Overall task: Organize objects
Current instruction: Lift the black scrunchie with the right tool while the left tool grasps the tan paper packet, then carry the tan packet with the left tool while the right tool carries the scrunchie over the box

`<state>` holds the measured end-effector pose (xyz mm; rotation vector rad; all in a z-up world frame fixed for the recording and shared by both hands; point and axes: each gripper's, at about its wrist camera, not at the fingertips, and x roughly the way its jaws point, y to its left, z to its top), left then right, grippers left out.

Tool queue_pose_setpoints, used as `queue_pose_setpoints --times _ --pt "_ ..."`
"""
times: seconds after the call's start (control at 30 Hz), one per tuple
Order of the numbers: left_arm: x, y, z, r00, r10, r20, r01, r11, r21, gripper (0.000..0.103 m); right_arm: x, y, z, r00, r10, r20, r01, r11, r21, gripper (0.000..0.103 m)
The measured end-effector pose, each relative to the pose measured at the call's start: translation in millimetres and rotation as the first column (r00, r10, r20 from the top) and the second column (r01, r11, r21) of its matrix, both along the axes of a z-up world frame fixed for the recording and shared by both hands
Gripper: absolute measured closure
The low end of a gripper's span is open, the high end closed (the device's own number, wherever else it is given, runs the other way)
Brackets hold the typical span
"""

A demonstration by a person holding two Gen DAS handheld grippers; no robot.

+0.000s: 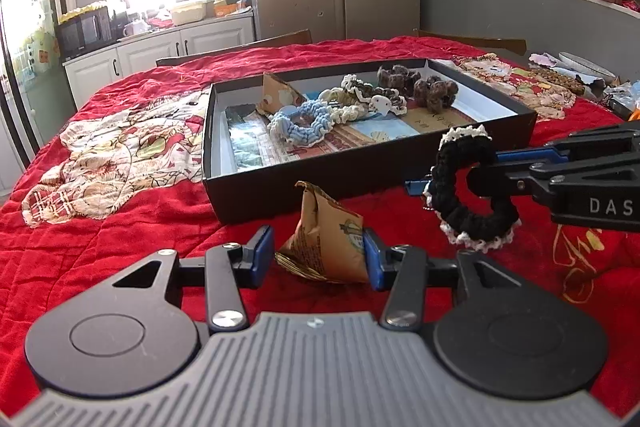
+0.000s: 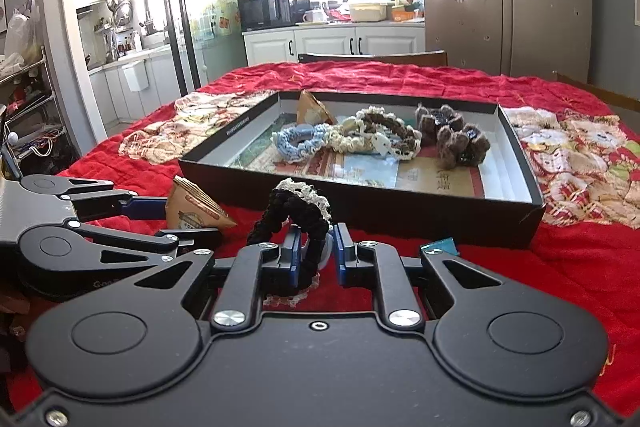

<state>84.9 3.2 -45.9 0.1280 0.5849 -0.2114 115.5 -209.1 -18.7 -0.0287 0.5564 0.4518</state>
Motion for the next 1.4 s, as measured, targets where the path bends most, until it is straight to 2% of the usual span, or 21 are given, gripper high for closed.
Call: queue_pose_setpoints --times 0.97,1.4 --pt "-17.5 -4.7 40.8 0.993 -0.027 0.117 0.029 0.999 -0.015 0.053 -26.1 -16.6 47.3 0.990 -0.020 0.137 0.015 0.999 0.036 0.087" --pt "-4.1 -7.8 66.9 0.982 -0.021 0.187 0.023 1.000 -0.009 0.053 -16.3 -24.7 74.4 0.976 -0.057 0.210 0.050 0.998 0.038 0.087"
